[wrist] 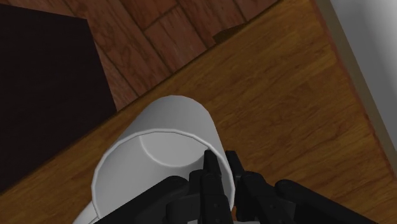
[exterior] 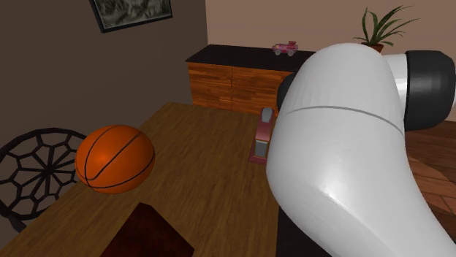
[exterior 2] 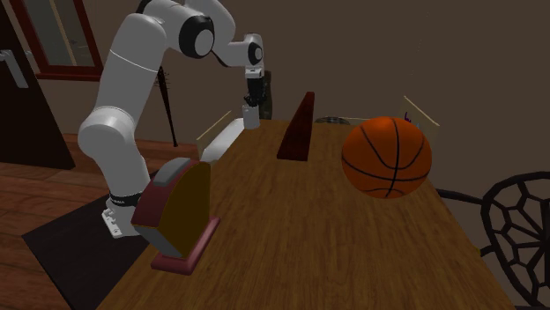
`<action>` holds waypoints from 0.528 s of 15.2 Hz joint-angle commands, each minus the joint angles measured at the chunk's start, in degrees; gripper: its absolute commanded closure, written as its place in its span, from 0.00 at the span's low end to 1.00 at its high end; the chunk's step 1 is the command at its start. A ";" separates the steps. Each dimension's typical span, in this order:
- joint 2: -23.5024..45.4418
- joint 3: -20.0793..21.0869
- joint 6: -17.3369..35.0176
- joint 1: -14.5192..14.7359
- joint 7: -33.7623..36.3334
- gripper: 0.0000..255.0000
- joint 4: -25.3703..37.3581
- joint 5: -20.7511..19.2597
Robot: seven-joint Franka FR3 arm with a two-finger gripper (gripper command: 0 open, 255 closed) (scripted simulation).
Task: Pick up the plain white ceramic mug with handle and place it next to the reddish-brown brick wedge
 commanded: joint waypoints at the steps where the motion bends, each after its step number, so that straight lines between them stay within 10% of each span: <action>1: 0.14 -0.11 0.49 -0.10 0.01 1.00 -0.35 -0.16; 7: 0.14 -0.12 0.49 -0.09 0.02 1.00 -0.35 -0.16; 8: 0.14 -0.12 0.49 -0.09 0.02 0.00 -0.35 -0.16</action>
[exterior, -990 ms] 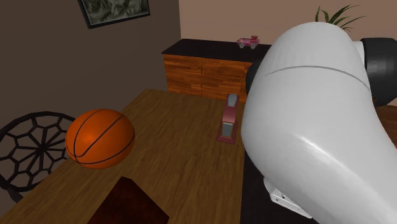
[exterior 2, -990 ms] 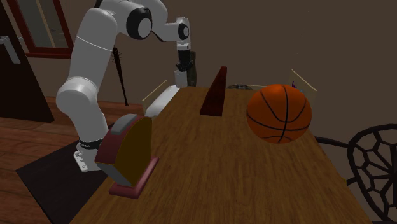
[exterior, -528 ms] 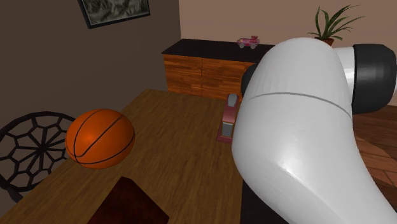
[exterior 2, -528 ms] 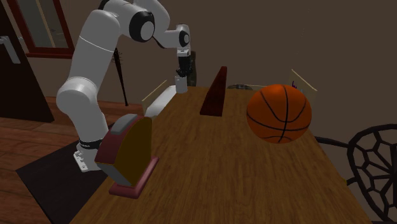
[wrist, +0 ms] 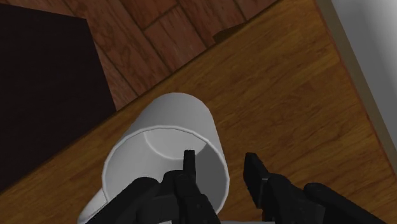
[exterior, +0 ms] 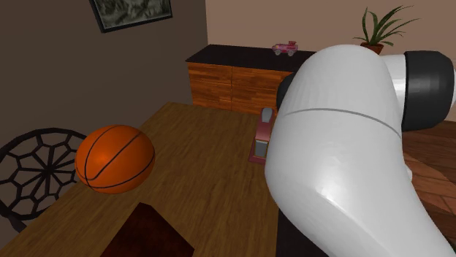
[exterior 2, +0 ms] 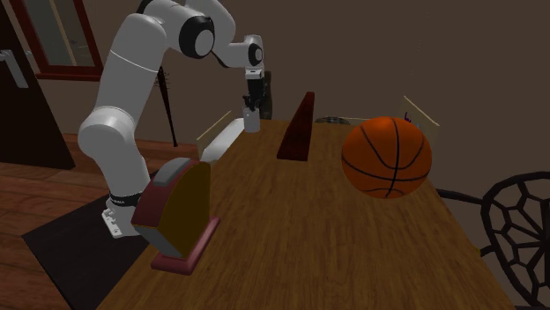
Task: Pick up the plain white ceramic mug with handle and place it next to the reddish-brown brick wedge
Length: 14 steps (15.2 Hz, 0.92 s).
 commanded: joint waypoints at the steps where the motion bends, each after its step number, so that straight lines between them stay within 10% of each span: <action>1: 0.00 0.00 0.00 0.00 0.00 0.00 0.00 0.00; 14: -2.15 1.33 -5.95 0.14 -1.42 0.00 4.48 2.12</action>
